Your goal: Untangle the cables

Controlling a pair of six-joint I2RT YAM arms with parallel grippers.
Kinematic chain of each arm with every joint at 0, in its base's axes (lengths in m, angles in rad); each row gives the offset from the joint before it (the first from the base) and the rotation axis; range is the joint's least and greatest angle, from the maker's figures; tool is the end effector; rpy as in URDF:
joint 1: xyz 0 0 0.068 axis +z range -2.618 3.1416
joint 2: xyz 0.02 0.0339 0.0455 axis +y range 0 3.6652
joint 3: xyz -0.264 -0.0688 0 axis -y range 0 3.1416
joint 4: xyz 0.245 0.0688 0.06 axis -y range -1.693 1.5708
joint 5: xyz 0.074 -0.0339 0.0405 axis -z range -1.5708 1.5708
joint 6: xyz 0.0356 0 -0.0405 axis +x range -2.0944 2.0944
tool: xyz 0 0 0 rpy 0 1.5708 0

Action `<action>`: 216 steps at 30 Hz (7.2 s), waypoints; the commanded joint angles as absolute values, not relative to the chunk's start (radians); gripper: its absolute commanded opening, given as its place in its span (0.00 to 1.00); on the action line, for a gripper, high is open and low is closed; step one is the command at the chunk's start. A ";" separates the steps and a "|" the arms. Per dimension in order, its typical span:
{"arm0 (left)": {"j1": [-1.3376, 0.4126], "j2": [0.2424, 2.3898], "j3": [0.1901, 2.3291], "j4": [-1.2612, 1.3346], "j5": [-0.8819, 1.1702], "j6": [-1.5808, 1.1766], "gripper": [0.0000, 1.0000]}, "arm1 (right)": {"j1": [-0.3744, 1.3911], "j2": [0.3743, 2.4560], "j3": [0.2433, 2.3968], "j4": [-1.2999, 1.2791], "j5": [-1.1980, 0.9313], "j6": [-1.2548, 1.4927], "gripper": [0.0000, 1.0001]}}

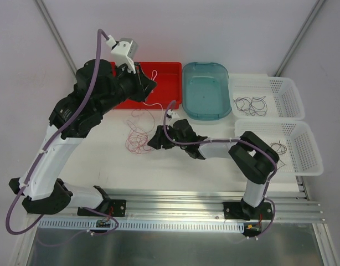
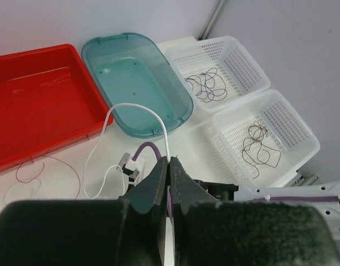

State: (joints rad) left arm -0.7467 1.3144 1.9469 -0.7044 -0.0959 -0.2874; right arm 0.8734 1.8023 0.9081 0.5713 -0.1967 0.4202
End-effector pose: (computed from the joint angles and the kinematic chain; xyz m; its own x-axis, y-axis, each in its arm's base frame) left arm 0.1670 -0.1499 0.5542 -0.2223 -0.1787 -0.9585 0.5662 0.7766 -0.2761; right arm 0.2413 0.2988 0.1824 -0.5413 -0.0231 -0.8405 -0.7119 0.5446 0.4435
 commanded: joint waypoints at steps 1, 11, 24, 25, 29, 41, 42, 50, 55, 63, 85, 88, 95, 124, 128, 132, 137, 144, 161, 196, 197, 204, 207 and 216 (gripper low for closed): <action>-0.753 1.261 1.916 -0.660 -0.141 -0.292 0.00 | 0.877 1.836 0.969 0.655 -0.193 0.448 0.64; -0.752 1.177 1.816 -0.658 -0.340 -0.224 0.00 | 0.853 1.813 0.907 0.641 -0.163 0.436 0.04; -0.439 1.175 1.704 -0.661 -0.592 -0.094 0.00 | 0.776 1.324 0.569 0.311 -0.066 0.322 0.01; -0.413 1.178 1.698 -0.661 -0.597 -0.091 0.00 | 0.769 1.284 0.558 0.273 -0.052 0.313 0.01; -0.313 1.193 1.678 -0.666 -0.624 -0.084 0.00 | 0.672 1.035 0.493 0.112 -0.008 0.291 0.01; -0.222 1.209 1.680 -0.698 -0.647 -0.084 0.00 | 0.454 0.801 0.515 -0.256 -0.026 0.218 0.01; -0.221 1.207 1.678 -0.698 -0.609 -0.089 0.00 | 0.454 0.804 0.514 -0.253 -0.041 0.219 0.01; -0.221 1.241 1.733 -0.696 -0.443 -0.106 0.00 | 0.501 0.891 0.581 -0.273 -0.135 0.201 0.10; -0.222 1.311 1.880 -0.698 -0.384 -0.103 0.00 | 0.563 0.916 0.638 -0.353 -0.089 0.175 0.35; -0.222 1.486 2.208 -0.696 -0.232 -0.103 0.00 | 0.629 0.905 0.687 -0.423 -0.064 0.150 0.88; -0.186 1.974 2.438 -0.354 -0.101 0.008 0.00 | 0.653 0.873 0.669 -0.431 -0.118 0.110 1.00; -0.186 2.026 2.396 -0.348 -0.069 0.003 0.00 | 0.653 0.874 0.660 -0.433 -0.089 0.109 1.00; -0.186 2.080 2.202 -0.348 -0.015 -0.089 0.19 | 0.658 0.916 0.678 -0.426 -0.095 0.118 1.00; -0.455 1.434 1.106 -0.353 0.043 -0.541 0.90 | 0.848 0.977 0.727 -0.403 0.057 0.189 1.00; -0.512 1.524 1.126 -0.353 0.014 -0.572 0.86 | 0.876 0.988 0.732 -0.403 0.075 0.190 1.00; -0.540 1.592 1.163 -0.351 -0.047 -0.636 0.81 | 0.902 0.992 0.732 -0.408 0.098 0.192 1.00; -0.575 1.658 1.195 -0.353 -0.086 -0.748 0.68 | 0.908 0.991 0.724 -0.414 0.121 0.189 1.00; -0.663 1.646 1.186 -0.356 -0.209 -0.958 0.48 | 0.911 0.976 0.706 -0.416 0.143 0.181 1.00; -0.707 1.738 1.178 -0.371 -0.262 -1.223 0.36 | 0.913 0.888 0.644 -0.443 0.186 0.167 1.00; -0.770 1.310 1.192 -0.457 -0.284 -0.799 0.00 | 0.913 1.124 0.779 -0.209 0.045 0.163 1.00; -0.772 1.298 1.192 -0.459 -0.279 -0.784 0.00 | 0.913 1.153 0.788 -0.175 0.043 0.173 1.00; -0.775 1.192 1.215 -0.476 -0.236 -0.727 0.00 | 0.911 1.365 0.854 -0.057 0.035 0.241 1.00; -0.775 1.163 1.219 -0.480 -0.218 -0.715 0.00 | 0.911 1.442 0.873 -0.020 0.058 0.293 1.00; -0.775 1.089 1.246 -0.494 -0.198 -0.689 0.00 | 0.913 1.664 0.905 0.074 0.109 0.402 0.91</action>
